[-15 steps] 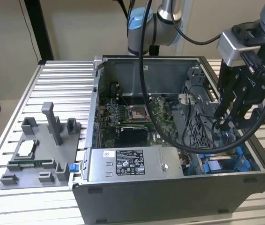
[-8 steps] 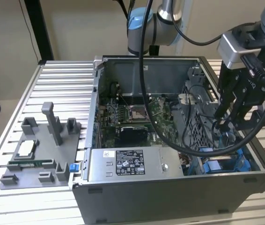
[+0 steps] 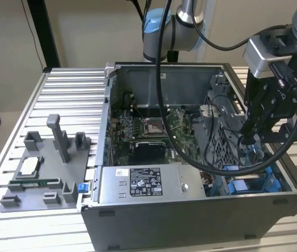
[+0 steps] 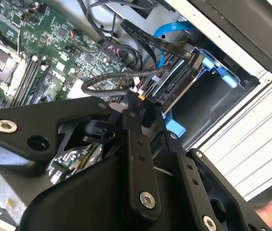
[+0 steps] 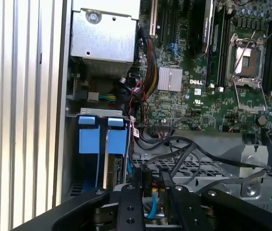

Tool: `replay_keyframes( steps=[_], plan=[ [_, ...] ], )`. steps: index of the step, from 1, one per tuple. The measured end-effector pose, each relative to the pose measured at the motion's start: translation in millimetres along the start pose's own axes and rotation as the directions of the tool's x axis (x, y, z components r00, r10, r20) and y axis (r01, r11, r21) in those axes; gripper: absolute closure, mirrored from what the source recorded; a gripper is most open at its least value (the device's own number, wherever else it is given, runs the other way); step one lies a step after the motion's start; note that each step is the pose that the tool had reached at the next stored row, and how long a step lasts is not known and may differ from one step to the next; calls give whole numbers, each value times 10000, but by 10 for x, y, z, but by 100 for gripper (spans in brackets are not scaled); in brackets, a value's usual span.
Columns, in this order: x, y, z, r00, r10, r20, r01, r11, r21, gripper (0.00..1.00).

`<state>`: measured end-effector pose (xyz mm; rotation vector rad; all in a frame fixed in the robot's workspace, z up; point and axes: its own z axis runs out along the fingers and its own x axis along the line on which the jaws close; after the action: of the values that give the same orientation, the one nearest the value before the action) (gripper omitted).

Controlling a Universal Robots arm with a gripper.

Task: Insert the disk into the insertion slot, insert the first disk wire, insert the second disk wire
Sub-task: 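Insert the first disk wire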

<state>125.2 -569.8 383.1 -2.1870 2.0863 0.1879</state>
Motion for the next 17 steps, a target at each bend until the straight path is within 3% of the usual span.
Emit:
replay_keyframes(
  steps=[10, 11, 17],
  plan=[
    [0, -1, 0, 10000, -3, 0, 3, 10000, -1, 0],
    [0, -1, 0, 10000, -3, 0, 3, 10000, 0, 100],
    [0, 0, 0, 10000, -2, 0, 2, 10000, 0, 100]
  ],
)
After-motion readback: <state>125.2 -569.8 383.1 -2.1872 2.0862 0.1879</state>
